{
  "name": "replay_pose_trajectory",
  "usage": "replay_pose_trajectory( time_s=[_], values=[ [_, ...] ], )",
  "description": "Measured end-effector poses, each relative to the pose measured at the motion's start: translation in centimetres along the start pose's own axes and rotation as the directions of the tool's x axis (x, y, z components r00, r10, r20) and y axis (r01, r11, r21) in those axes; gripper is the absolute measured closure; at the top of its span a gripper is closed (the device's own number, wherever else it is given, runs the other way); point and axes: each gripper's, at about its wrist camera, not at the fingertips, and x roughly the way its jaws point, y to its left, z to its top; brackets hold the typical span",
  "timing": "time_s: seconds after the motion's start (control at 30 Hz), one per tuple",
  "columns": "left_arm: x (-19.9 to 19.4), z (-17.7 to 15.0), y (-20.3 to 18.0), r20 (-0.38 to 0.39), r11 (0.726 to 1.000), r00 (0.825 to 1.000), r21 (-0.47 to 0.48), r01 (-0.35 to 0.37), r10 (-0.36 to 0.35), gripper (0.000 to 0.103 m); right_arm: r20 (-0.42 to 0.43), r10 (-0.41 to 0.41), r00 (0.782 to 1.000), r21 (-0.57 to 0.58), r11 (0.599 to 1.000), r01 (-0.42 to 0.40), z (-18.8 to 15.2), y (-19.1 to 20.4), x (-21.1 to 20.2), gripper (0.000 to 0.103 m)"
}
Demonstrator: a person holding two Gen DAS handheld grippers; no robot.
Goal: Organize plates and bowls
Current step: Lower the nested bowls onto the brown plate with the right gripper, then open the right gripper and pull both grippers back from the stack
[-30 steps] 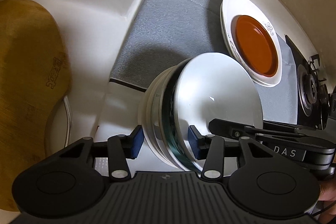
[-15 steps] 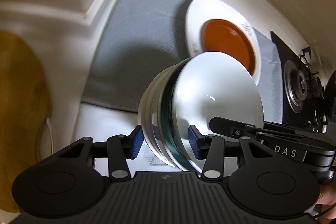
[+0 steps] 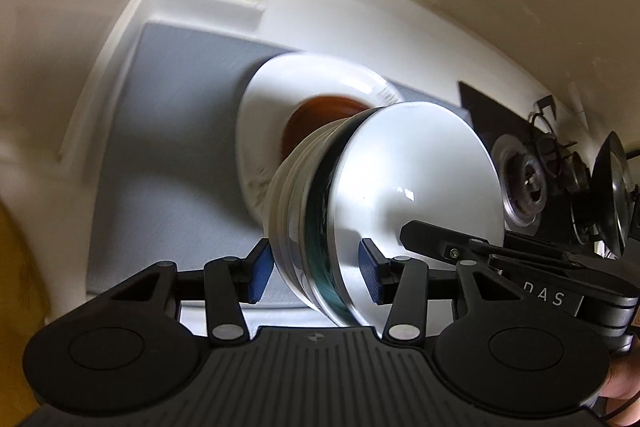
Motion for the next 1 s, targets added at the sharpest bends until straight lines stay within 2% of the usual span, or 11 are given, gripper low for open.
replay_pose_trajectory(
  time_s=[0.23, 0.43, 0.57, 0.7, 0.87, 1.0],
  values=[
    [0.1, 2.9, -2.4, 0.035, 1.0, 0.999, 0.026, 0.004, -0.005, 0.053, 0.038, 0.005, 0.999, -0.01, 1.0, -0.005, 4.3, -1.9, -1.4, 0.064],
    [2.9, 4.2, -2.1, -0.019, 1.0, 1.0, 0.017, 0.015, -0.015, 0.052, 0.047, -0.005, 0.999, -0.036, 0.999, 0.007, 6.8, -2.7, -0.3, 0.064],
    [5.6, 4.6, -1.6, -0.03, 1.0, 1.0, -0.019, 0.002, -0.003, 0.052, 0.019, -0.032, 0.999, -0.083, 0.996, 0.033, 7.2, -3.1, 2.1, 0.063],
    [9.0, 4.7, 0.0, -0.102, 0.993, 0.995, -0.118, 0.007, -0.019, 0.052, -0.045, -0.035, 0.998, 0.037, 0.999, 0.037, 6.9, -5.9, 5.4, 0.064],
    [9.9, 4.3, 0.9, -0.133, 0.992, 0.991, -0.129, 0.006, -0.023, 0.052, -0.112, -0.014, 0.994, 0.114, 0.993, 0.027, 6.1, -7.5, 7.4, 0.066],
    [9.9, 4.8, 0.8, -0.109, 0.993, 0.994, -0.114, -0.005, -0.008, 0.052, -0.154, -0.02, 0.988, 0.094, 0.995, 0.035, 6.4, -7.2, 8.2, 0.066]
  ],
)
